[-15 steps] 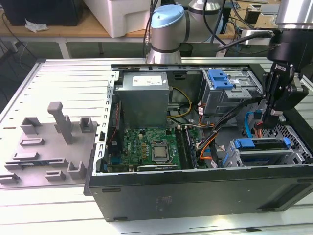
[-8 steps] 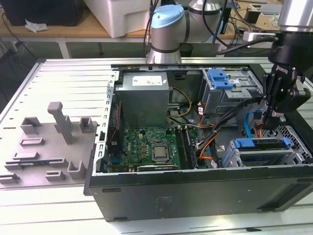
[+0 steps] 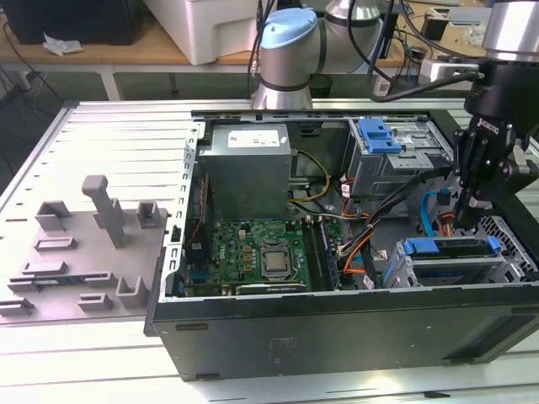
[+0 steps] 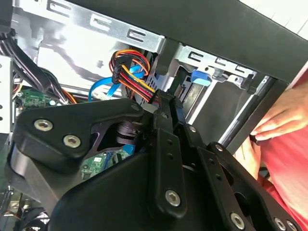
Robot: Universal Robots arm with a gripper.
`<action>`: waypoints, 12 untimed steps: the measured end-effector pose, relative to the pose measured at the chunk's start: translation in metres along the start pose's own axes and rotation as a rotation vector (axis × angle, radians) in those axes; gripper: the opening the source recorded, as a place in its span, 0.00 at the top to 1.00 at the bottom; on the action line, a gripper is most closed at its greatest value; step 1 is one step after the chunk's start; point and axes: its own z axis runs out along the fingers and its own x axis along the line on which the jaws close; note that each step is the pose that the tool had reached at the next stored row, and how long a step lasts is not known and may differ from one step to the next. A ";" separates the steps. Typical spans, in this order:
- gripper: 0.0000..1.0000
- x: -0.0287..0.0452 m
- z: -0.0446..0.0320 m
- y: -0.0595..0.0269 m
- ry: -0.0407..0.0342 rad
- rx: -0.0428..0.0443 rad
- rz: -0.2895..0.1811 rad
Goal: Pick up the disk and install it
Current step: 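Insert the first disk wire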
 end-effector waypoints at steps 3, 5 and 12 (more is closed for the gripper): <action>0.84 0.0022 0.0006 -0.0001 -0.0173 -0.0004 -0.007; 0.84 0.0034 0.0008 -0.0002 -0.0252 0.0004 -0.014; 0.84 0.0077 0.0008 -0.0009 -0.0531 0.0015 -0.031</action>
